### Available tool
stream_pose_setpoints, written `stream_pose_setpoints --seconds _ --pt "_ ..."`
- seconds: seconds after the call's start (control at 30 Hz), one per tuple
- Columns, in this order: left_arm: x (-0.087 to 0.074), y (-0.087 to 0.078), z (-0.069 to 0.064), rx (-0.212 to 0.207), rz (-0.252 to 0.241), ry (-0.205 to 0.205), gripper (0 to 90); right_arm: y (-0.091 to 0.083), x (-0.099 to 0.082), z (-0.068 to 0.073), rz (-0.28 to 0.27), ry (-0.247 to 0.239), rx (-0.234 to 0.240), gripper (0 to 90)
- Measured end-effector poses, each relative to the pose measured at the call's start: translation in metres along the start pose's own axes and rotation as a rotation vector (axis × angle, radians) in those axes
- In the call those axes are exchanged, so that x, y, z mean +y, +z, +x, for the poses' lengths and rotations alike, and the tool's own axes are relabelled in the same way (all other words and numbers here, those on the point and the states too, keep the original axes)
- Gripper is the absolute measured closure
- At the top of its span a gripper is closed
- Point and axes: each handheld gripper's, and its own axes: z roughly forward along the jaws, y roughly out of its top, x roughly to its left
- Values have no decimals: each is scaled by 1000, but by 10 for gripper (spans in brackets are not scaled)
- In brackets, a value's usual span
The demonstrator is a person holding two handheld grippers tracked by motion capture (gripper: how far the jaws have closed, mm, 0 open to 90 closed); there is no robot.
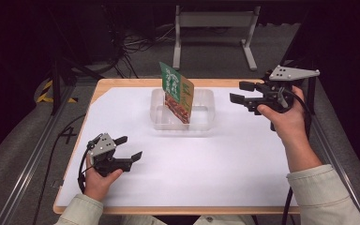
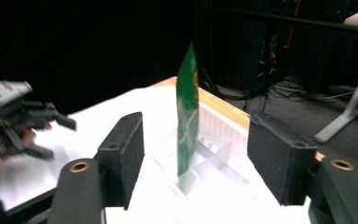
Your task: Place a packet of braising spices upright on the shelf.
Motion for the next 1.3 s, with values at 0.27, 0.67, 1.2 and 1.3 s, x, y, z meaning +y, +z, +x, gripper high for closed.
stream_pose_setpoints --seconds 0.27,0.67,1.2,1.3 --pt "-2 -7 5 -21 -10 -2 196 -17 -22 3 -6 -80 12 343" --pt "-2 -14 1 -10 -35 -4 208 -26 -70 10 -50 -103 53 313" --pt "-4 -17 2 -31 -58 -19 205 -20 -134 11 -47 -69 17 309" --pt "-4 -17 2 -33 -58 -19 205 -17 -147 12 -42 -56 7 310"
